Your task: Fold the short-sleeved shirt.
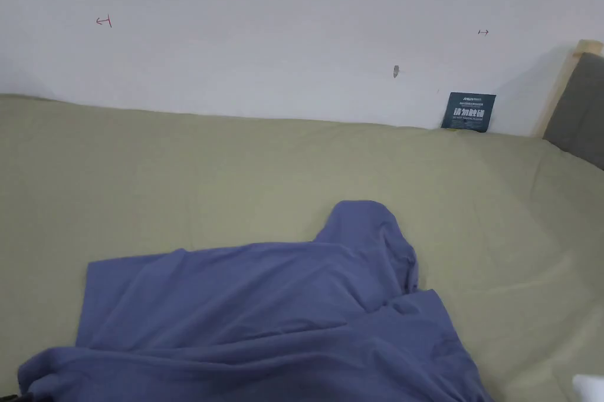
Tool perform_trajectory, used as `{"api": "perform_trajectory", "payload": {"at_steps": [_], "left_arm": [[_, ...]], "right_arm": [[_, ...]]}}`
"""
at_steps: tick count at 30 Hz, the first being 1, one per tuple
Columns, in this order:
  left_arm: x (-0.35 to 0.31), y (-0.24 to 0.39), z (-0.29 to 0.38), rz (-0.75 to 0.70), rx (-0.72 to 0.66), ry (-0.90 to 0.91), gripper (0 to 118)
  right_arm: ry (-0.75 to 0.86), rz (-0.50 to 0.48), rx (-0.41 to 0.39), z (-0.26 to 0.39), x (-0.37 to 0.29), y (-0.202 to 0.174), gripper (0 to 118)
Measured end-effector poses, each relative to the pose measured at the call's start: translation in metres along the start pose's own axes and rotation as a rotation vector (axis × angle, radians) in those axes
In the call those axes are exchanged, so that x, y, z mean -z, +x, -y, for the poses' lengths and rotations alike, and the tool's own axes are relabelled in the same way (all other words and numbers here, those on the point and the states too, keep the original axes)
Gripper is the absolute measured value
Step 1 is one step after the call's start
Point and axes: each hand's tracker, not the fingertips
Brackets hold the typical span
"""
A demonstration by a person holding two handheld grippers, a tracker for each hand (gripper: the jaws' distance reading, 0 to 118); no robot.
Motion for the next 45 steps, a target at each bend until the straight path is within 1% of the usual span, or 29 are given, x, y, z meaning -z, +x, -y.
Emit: {"api": "perform_trajectory", "payload": {"at_steps": [4,5,6,7,8,9,11,13,15,16,17,18,19,20,21,25,31,33,35,37,38,40,42,44,45], "left_arm": [[0.006,0.003,-0.002,-0.021,0.03,-0.017,4],[0.008,0.001,-0.002,-0.02,0.028,-0.019,4],[0.009,0.0,-0.001,-0.018,0.017,-0.024,4],[0.01,-0.001,-0.001,-0.016,0.003,-0.028,4],[0.01,-0.002,-0.001,-0.012,-0.003,-0.029,4],[0.011,-0.003,-0.001,-0.008,-0.004,-0.031,4],[0.014,-0.004,0.0,-0.009,-0.002,-0.037,4],[0.018,-0.004,0.001,-0.013,-0.006,-0.045,4],[0.021,-0.005,0.002,-0.014,-0.018,-0.049,4],[0.022,-0.005,0.003,-0.013,-0.02,-0.051,4],[0.021,-0.005,0.003,-0.011,-0.022,-0.052,4],[0.021,-0.006,0.003,-0.006,-0.025,-0.054,4],[0.02,-0.008,0.003,0.002,-0.031,-0.055,4],[0.019,-0.009,0.003,0.013,-0.038,-0.05,4],[0.017,-0.011,0.003,0.03,-0.05,-0.041,4],[0.012,-0.012,0.0,0.04,-0.076,-0.012,4],[-0.007,-0.006,0.003,0.03,-0.021,-0.002,4],[-0.011,-0.009,0.004,0.032,-0.024,-0.002,4],[-0.016,-0.012,0.007,0.023,-0.013,-0.004,4],[-0.021,-0.018,0.012,0.019,-0.024,-0.022,4],[-0.023,-0.02,0.015,0.023,-0.03,-0.034,4],[-0.027,-0.022,0.025,0.021,-0.028,-0.046,4],[-0.025,-0.027,0.035,0.005,-0.023,-0.085,4],[-0.022,-0.032,0.045,-0.001,-0.064,-0.138,4],[-0.019,-0.035,0.05,0.025,-0.109,-0.16,4]], "right_arm": [[-0.009,-0.034,-0.022,-0.003,0.013,-0.005,3],[-0.019,-0.05,-0.031,-0.003,0.018,-0.006,12],[-0.026,-0.049,-0.045,-0.004,0.023,-0.009,28],[-0.027,-0.023,-0.077,-0.004,0.029,-0.011,55],[-0.034,-0.02,-0.095,-0.004,0.034,-0.013,81],[-0.037,-0.018,-0.102,-0.005,0.04,-0.014,82],[-0.038,-0.034,-0.115,-0.008,0.056,-0.014,82],[-0.058,-0.024,-0.111,-0.013,0.078,-0.014,82],[-0.051,-0.003,-0.087,-0.016,0.098,-0.011,80],[-0.041,-0.028,-0.048,-0.016,0.104,-0.006,76],[-0.044,-0.047,-0.007,-0.015,0.107,-0.002,57],[-0.047,-0.083,0.043,-0.015,0.108,0.002,13],[-0.032,-0.098,0.058,-0.014,0.107,0.005,5],[-0.027,-0.078,0.041,-0.012,0.105,0.005,5],[0.012,-0.09,0.045,-0.007,0.096,0.004,5],[0.004,-0.11,0.023,-0.002,0.079,0.004,5],[-0.021,-0.141,0.061,0.0,0.053,0.007,5],[-0.037,-0.149,0.069,0.003,0.042,0.008,5],[-0.052,-0.145,0.044,0.005,0.033,0.007,5],[-0.088,-0.151,-0.008,0.009,0.024,0.005,5],[-0.094,-0.141,-0.023,0.01,0.02,0.004,5],[-0.143,-0.155,-0.041,0.016,0.017,0.002,5],[-0.186,-0.154,-0.109,0.023,0.019,-0.002,5],[-0.216,-0.138,-0.137,0.027,0.026,-0.004,5],[-0.217,-0.138,-0.142,0.028,0.028,-0.006,5]]}}
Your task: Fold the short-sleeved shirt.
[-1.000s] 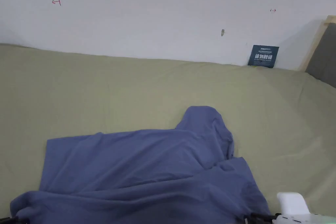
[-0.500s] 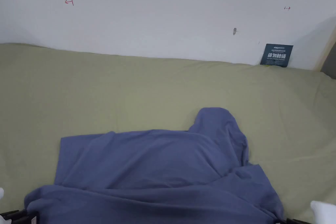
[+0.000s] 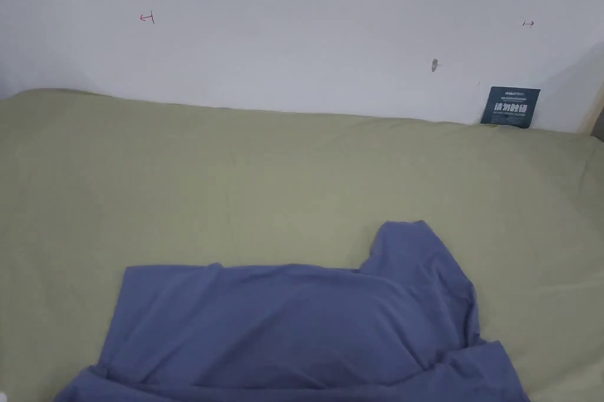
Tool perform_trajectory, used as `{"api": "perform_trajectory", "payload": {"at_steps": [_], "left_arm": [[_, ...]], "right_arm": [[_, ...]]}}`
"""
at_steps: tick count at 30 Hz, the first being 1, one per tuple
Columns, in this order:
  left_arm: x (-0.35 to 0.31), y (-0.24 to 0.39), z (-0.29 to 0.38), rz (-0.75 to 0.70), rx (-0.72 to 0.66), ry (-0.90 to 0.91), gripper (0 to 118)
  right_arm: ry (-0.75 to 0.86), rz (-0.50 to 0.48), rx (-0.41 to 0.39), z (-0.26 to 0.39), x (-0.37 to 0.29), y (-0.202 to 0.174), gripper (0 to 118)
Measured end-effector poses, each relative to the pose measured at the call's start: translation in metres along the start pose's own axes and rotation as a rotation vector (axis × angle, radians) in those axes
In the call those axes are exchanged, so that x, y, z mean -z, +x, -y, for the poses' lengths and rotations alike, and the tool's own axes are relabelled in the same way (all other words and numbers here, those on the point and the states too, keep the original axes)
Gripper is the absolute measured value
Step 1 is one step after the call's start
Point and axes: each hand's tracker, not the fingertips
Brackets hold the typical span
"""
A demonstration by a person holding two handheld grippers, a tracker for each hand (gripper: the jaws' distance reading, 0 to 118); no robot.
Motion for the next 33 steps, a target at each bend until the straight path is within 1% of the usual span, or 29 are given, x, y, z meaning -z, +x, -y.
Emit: {"api": "perform_trajectory", "payload": {"at_steps": [1,2,3,4,5,7,9,10,12,13,14,16,18,19,20,21,22,23,24,25,26,27,29,31,33], "left_arm": [[0.001,-0.003,0.004,0.024,-0.028,0.001,5],[0.001,-0.004,0.006,0.043,-0.045,0.007,12],[-0.003,-0.006,0.008,0.053,-0.063,0.023,18],[-0.009,-0.009,0.009,0.052,-0.07,0.028,22],[-0.017,-0.011,0.009,0.037,-0.062,0.038,23],[-0.045,-0.012,0.004,-0.037,-0.079,0.095,25],[-0.076,-0.001,-0.004,-0.092,-0.024,0.215,26],[-0.093,0.014,-0.01,-0.113,0.028,0.28,29],[-0.116,0.047,-0.019,-0.119,0.099,0.374,53],[-0.126,0.069,-0.022,-0.109,0.127,0.422,64],[-0.133,0.088,-0.022,-0.091,0.144,0.466,67],[-0.14,0.132,-0.016,-0.047,0.164,0.561,67],[-0.141,0.168,-0.004,-0.02,0.186,0.634,67],[-0.139,0.186,0.007,-0.006,0.212,0.67,66],[-0.131,0.193,0.018,-0.006,0.236,0.688,61],[-0.125,0.206,0.028,-0.021,0.264,0.693,44],[-0.119,0.221,0.04,-0.051,0.289,0.678,15],[-0.114,0.228,0.048,-0.074,0.304,0.66,0],[-0.108,0.235,0.064,-0.101,0.304,0.658,0],[-0.103,0.238,0.073,-0.007,0.302,0.62,0],[-0.099,0.239,0.08,0.032,0.287,0.583,0],[-0.094,0.241,0.088,0.038,0.277,0.562,0],[-0.086,0.241,0.092,0.023,0.293,0.526,0],[-0.081,0.229,0.082,0.014,0.273,0.49,0],[-0.078,0.211,0.054,-0.005,0.202,0.472,0]], "right_arm": [[0.004,-0.001,0.004,-0.001,0.0,0.0,7],[0.004,-0.005,0.009,-0.003,-0.001,0.002,16],[0.016,-0.025,0.026,-0.007,-0.007,0.004,37],[0.044,-0.039,0.034,-0.01,-0.016,0.006,64],[0.067,-0.029,0.023,-0.01,-0.025,0.008,79],[0.143,-0.021,-0.024,-0.019,-0.052,0.006,79],[0.228,-0.011,-0.048,-0.027,-0.077,-0.003,79],[0.283,-0.013,-0.054,-0.033,-0.089,-0.011,79],[0.378,-0.041,-0.066,-0.044,-0.106,-0.031,79],[0.437,-0.055,-0.075,-0.048,-0.115,-0.047,79],[0.471,-0.05,-0.087,-0.051,-0.12,-0.06,79],[0.547,0.012,-0.108,-0.055,-0.127,-0.094,79],[0.611,0.083,-0.11,-0.05,-0.127,-0.124,79],[0.637,0.096,-0.109,-0.045,-0.126,-0.138,77],[0.658,0.084,-0.11,-0.04,-0.125,-0.147,75],[0.666,0.077,-0.094,-0.032,-0.121,-0.157,63],[0.676,0.077,-0.082,-0.024,-0.117,-0.167,34],[0.674,0.077,-0.081,-0.02,-0.113,-0.173,1],[0.611,0.124,-0.079,-0.01,-0.109,-0.183,0],[0.631,0.107,-0.094,-0.006,-0.11,-0.186,0],[0.602,0.063,-0.107,-0.001,-0.108,-0.189,0],[0.584,0.028,-0.11,0.004,-0.107,-0.193,0],[0.578,0.018,-0.125,0.013,-0.102,-0.198,0],[0.577,-0.006,-0.114,0.012,-0.104,-0.195,0],[0.579,-0.013,-0.111,0.004,-0.106,-0.187,0]]}}
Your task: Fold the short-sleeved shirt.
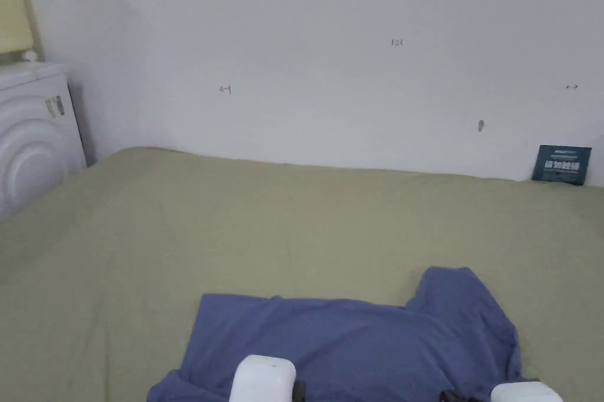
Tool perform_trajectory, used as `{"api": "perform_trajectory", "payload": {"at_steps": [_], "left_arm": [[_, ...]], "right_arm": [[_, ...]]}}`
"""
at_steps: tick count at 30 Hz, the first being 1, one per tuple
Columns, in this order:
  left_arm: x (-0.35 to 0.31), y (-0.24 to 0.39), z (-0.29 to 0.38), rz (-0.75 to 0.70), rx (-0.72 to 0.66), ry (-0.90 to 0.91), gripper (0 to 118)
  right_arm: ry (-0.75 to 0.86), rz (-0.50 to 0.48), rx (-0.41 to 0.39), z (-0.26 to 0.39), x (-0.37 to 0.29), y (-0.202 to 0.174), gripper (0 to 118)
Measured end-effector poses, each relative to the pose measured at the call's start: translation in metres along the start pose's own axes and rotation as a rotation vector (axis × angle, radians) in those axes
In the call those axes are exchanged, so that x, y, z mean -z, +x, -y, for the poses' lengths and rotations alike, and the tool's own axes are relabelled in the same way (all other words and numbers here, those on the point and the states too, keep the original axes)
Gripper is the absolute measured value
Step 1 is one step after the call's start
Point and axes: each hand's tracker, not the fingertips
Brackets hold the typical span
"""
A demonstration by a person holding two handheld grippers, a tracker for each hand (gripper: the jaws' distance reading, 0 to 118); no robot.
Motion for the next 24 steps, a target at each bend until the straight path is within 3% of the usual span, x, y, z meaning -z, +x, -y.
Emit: {"api": "perform_trajectory", "payload": {"at_steps": [4,6,9,10,11,12,15,18,20,22,23,24], "left_arm": [[0.048,-0.071,-0.068,-0.071,-0.063,-0.034,0],[0.091,-0.11,-0.101,-0.025,-0.072,-0.095,1],[0.162,-0.151,-0.141,-0.109,-0.053,-0.25,32],[0.19,-0.162,-0.148,-0.146,-0.031,-0.32,48],[0.211,-0.168,-0.151,-0.17,-0.013,-0.369,74],[0.237,-0.177,-0.152,-0.18,-0.022,-0.432,81],[0.299,-0.19,-0.14,-0.162,-0.002,-0.512,81],[0.346,-0.195,-0.122,-0.197,-0.03,-0.581,81],[0.356,-0.195,-0.105,-0.238,-0.033,-0.625,78],[0.347,-0.188,-0.101,-0.232,-0.003,-0.555,74],[0.329,-0.183,-0.1,-0.216,0.003,-0.528,44],[0.324,-0.182,-0.102,-0.142,-0.014,-0.514,2]], "right_arm": [[0.022,0.041,0.005,-0.023,0.011,0.03,0],[0.019,0.078,0.018,-0.035,0.022,0.047,0],[0.002,0.113,0.058,-0.044,0.039,0.074,1],[-0.007,0.132,0.068,-0.047,0.047,0.083,1],[-0.018,0.136,0.082,-0.05,0.054,0.091,1],[-0.028,0.137,0.088,-0.049,0.057,0.099,1],[-0.07,0.151,0.112,-0.054,0.085,0.125,1],[-0.105,0.133,0.194,-0.059,0.117,0.16,1],[-0.113,0.148,0.215,-0.07,0.143,0.186,1],[-0.17,0.087,0.251,-0.084,0.184,0.216,7],[-0.207,0.019,0.267,-0.088,0.208,0.231,41],[-0.251,-0.006,0.287,-0.091,0.23,0.244,74]]}}
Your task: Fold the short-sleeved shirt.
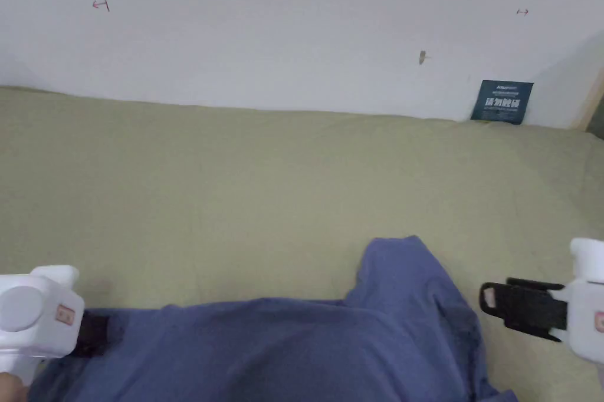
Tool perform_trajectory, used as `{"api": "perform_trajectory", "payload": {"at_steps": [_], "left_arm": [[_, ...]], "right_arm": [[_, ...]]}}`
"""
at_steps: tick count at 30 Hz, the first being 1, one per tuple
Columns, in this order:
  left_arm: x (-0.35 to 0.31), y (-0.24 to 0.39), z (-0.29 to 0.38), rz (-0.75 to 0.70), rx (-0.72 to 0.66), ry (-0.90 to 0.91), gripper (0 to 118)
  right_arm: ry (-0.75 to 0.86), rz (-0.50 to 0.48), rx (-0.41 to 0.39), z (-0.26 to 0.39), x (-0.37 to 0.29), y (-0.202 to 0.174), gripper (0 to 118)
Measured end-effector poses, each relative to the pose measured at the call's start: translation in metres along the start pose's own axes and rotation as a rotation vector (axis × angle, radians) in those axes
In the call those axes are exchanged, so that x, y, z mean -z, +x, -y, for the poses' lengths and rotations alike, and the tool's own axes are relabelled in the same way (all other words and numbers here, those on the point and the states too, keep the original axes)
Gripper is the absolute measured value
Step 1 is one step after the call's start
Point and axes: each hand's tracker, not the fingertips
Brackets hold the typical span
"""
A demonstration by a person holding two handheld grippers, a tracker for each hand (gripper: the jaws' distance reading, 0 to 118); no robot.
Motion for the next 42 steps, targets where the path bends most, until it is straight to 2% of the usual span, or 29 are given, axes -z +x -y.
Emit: {"api": "perform_trajectory", "payload": {"at_steps": [1,2,3,5,6,8,9,11,14,16,17,18,19,20,23,28,32,36,42], "left_arm": [[-0.004,0.0,0.001,0.036,0.001,0.013,1],[-0.008,0.002,0.004,0.007,-0.001,0.034,1],[-0.015,0.005,0.006,-0.009,-0.001,0.017,1],[-0.02,0.008,0.008,0.008,0.013,0.014,1],[-0.022,0.011,0.009,0.005,0.026,0.017,1],[-0.016,0.004,0.003,-0.001,0.03,0.019,1],[-0.016,0.003,0.004,0.004,0.026,0.016,1],[-0.015,-0.003,-0.002,0.011,0.008,0.017,1],[-0.01,-0.004,0.001,0.021,-0.011,0.005,1],[-0.009,-0.005,-0.001,0.016,0.001,-0.001,1],[-0.008,-0.004,-0.001,0.016,0.007,-0.004,1],[-0.007,-0.004,-0.001,0.017,0.017,-0.006,1],[-0.008,-0.004,-0.003,0.017,0.018,-0.004,1],[-0.007,-0.004,-0.003,0.016,0.017,-0.004,1],[-0.011,-0.004,-0.004,0.017,0.014,0.009,1],[-0.043,-0.007,0.0,0.065,0.017,0.076,1],[-0.087,-0.009,0.014,0.083,0.089,0.146,1],[-0.134,-0.021,0.04,0.086,0.097,0.197,1],[-0.18,-0.038,0.097,0.097,0.131,0.215,1]], "right_arm": [[-0.135,-0.024,-0.036,-0.012,0.031,0.01,90],[-0.243,-0.044,-0.033,-0.018,0.057,0.02,91],[-0.282,0.063,-0.074,-0.027,0.083,0.026,91],[-0.36,0.156,-0.119,-0.035,0.122,0.036,91],[-0.377,0.174,-0.102,-0.041,0.138,0.041,91],[-0.386,0.163,-0.016,-0.048,0.158,0.049,91],[-0.382,0.142,0.002,-0.05,0.163,0.049,90],[-0.389,0.116,0.005,-0.055,0.181,0.046,90],[-0.55,0.195,0.025,-0.045,0.194,0.044,89],[-0.509,0.233,-0.062,-0.045,0.186,0.032,82],[-0.511,0.275,-0.108,-0.046,0.185,0.028,57],[-0.509,0.275,-0.16,-0.045,0.181,0.029,21],[-0.503,0.18,-0.1,-0.045,0.177,0.03,2],[-0.477,0.161,-0.07,-0.045,0.171,0.023,2],[-0.395,0.187,-0.147,-0.042,0.157,0.012,2],[-0.269,0.062,-0.254,-0.036,0.092,-0.026,2],[-0.211,-0.011,-0.335,-0.026,0.032,-0.045,2],[-0.152,-0.018,-0.366,-0.01,-0.03,-0.052,2],[-0.113,-0.036,-0.349,0.034,-0.108,-0.05,2]]}}
